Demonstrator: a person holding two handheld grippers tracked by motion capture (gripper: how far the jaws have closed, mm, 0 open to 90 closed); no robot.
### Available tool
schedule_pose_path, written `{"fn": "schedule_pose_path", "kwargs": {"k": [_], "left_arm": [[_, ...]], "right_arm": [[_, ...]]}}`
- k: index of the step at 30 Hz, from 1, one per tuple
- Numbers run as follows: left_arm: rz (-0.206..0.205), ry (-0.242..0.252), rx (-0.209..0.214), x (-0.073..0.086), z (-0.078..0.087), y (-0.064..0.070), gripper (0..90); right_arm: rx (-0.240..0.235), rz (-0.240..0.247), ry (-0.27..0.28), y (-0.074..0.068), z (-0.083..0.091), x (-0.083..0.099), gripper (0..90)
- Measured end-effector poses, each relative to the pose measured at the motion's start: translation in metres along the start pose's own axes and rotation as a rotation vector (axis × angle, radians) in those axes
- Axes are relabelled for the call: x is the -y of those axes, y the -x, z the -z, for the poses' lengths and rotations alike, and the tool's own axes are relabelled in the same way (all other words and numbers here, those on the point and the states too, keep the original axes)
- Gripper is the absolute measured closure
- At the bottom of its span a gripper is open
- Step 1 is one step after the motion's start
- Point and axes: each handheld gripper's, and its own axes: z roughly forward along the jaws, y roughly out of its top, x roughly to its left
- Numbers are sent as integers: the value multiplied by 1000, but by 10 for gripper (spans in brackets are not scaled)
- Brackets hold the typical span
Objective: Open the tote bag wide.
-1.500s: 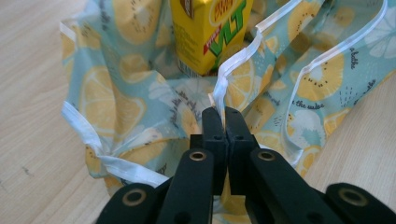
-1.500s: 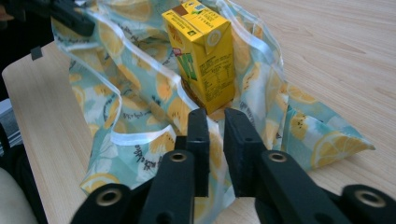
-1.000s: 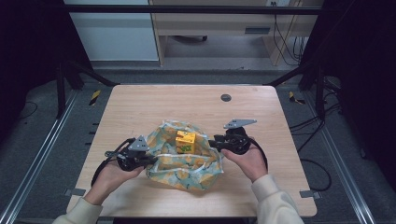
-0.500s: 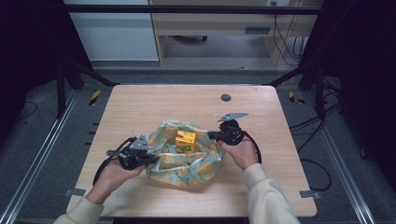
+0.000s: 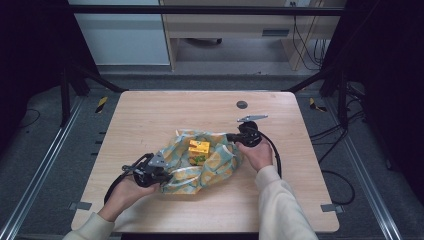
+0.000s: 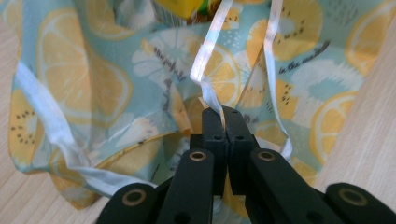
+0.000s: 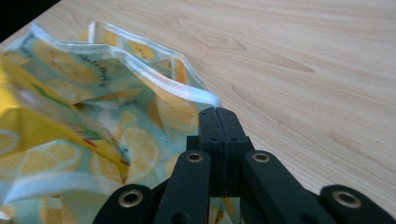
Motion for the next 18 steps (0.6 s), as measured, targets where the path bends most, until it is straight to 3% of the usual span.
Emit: {"fn": "schedule_pose_path", "kwargs": {"k": [12,16,18], "left_arm": [[-27,-72,27,9,-8,7,896],[-28,-69,29,11,-8,9,889],[-23,-48,12,11,-6,9,847]], "right_arm": [[30,-24,-24,10,-10,8,900],[29,-22,-18,9,-9,7,884],[37,-20,-14,8,-7,6,810]]}}
